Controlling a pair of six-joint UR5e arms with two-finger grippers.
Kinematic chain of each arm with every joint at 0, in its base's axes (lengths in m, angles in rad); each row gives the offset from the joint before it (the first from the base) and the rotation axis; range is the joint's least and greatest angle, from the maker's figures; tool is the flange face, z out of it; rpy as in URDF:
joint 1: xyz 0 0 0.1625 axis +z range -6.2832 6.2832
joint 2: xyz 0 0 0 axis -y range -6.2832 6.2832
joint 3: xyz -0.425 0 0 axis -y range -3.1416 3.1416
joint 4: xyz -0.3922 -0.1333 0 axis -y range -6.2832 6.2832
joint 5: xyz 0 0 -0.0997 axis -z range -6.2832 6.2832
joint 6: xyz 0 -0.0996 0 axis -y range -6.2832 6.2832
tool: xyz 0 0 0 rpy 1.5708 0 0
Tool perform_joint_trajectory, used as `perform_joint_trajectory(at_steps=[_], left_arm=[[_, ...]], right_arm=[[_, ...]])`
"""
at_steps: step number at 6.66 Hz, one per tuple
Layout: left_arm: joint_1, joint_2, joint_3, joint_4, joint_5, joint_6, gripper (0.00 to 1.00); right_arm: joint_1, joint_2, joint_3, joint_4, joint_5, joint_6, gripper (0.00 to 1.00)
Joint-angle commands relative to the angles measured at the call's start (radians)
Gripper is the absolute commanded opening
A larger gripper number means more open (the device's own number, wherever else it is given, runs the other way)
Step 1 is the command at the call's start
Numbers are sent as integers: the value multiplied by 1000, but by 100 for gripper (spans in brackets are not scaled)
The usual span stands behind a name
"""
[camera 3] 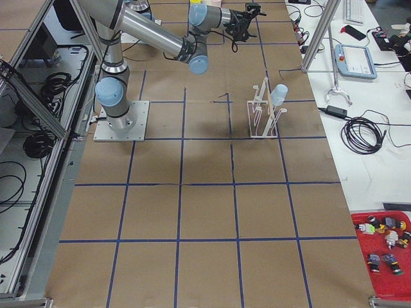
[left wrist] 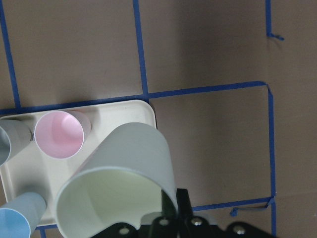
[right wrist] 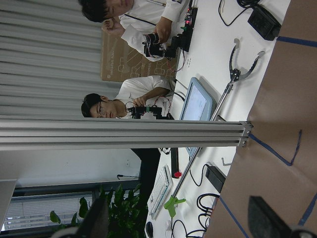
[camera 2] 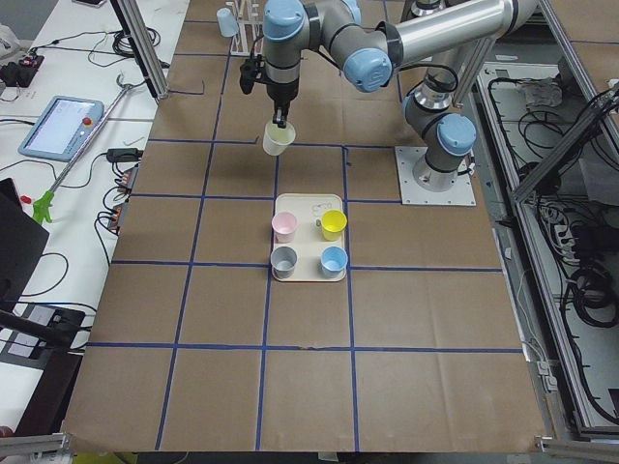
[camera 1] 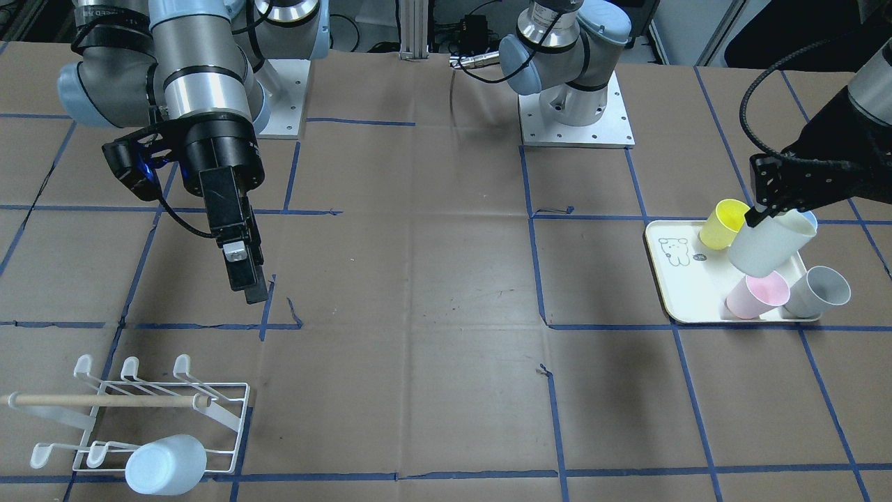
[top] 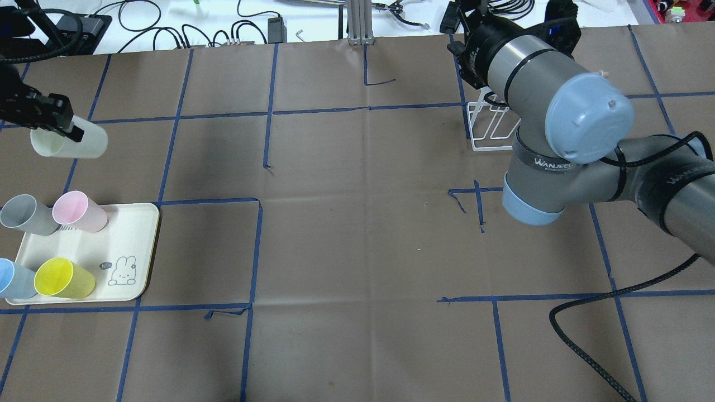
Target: Transfer IKEA cup to right arm and place on rack
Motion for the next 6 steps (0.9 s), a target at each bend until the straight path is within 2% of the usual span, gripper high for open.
perform_joint_trajectory(at_steps=[1,2,4,5,6], left_arm=[[-10,-73,32,185,-362,36,0],[-33,-99,11,320,-482,39,0],[-146,-170,-21,637,-584,42,0],[-172,-202,-63,766,-650,46,0],[-186,-227,-138,941,-766,51,0]], right_arm=[[0,0,0,0,0,0,100],[0,0,0,0,0,0,100],[0,5,0,0,0,0,100],[0,5,0,0,0,0,100],[0,0,0,-1,0,0,100]])
